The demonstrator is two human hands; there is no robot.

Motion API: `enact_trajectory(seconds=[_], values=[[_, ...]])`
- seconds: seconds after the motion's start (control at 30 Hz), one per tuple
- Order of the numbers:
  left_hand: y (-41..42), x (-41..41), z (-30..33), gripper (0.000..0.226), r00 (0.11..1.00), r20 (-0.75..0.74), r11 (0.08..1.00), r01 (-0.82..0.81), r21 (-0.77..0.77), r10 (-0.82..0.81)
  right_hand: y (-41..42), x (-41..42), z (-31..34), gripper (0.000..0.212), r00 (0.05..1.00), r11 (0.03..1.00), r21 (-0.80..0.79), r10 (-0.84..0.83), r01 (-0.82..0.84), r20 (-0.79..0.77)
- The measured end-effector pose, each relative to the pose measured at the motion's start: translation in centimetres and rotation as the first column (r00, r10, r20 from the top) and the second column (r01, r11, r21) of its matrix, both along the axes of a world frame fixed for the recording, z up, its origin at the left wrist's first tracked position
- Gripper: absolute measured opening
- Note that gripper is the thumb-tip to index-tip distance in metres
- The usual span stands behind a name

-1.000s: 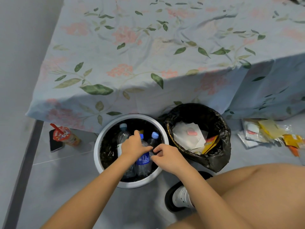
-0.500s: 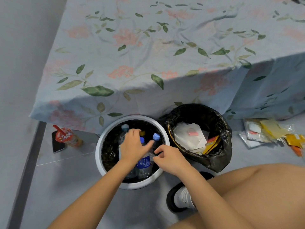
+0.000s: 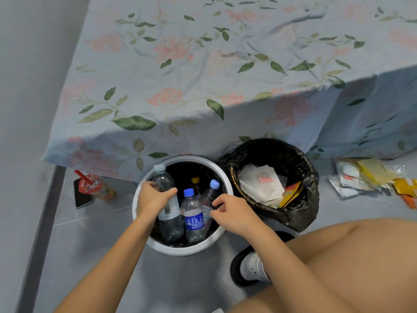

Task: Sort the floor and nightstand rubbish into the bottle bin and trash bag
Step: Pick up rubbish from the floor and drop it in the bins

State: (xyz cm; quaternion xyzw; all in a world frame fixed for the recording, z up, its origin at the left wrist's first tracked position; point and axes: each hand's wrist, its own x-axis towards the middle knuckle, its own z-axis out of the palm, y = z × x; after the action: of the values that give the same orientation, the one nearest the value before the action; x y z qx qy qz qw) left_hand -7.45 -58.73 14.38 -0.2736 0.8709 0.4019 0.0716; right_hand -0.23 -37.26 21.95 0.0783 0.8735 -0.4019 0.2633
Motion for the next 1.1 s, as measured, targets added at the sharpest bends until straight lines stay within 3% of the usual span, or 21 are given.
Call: enact_trajectory(seconds=[0.17, 0.37, 0.6, 0.97, 1.03, 1.1], values=[[-0.8, 2.4, 1.5, 0.072, 0.993, -0.117, 0.983, -0.036, -0.181, 0.015, -0.1, 0.0, -0.1, 0.033, 1.000, 1.000, -0.004, 0.009, -0.009, -0.006], [-0.1, 2.0, 0.8, 0.096, 0.972, -0.106, 0.931, 0.168, -0.323, -0.212, -0.2, 0.0, 0.0, 0.035, 1.000, 1.000, -0.011, 0.023, -0.023, -0.008], [2.4, 1.8, -1.5, 0.091, 0.944, 0.057, 0.886, 0.325, -0.330, -0.325, 0.0, 0.3, 0.3, 0.033, 1.000, 1.000, -0.011, 0.020, -0.020, -0.022], [1.4, 0.9, -2.5, 0.100, 0.948, 0.200, 0.958, 0.272, -0.094, -0.249, 0.4, 0.8, 0.3, 0.032, 1.000, 1.000, -0.019, 0.017, -0.017, -0.014], [1.4, 0.4, -1.3, 0.089, 0.904, 0.331, 0.926, 0.338, -0.167, -0.270, 0.4, 0.9, 0.3, 0.032, 1.000, 1.000, -0.018, 0.012, -0.012, -0.008], [1.8, 0.0, 0.5, 0.074, 0.842, 0.435, 0.809, 0.481, -0.337, -0.320, 0.5, 1.1, 0.2, 0.032, 1.000, 1.000, -0.014, 0.004, -0.004, 0.001]])
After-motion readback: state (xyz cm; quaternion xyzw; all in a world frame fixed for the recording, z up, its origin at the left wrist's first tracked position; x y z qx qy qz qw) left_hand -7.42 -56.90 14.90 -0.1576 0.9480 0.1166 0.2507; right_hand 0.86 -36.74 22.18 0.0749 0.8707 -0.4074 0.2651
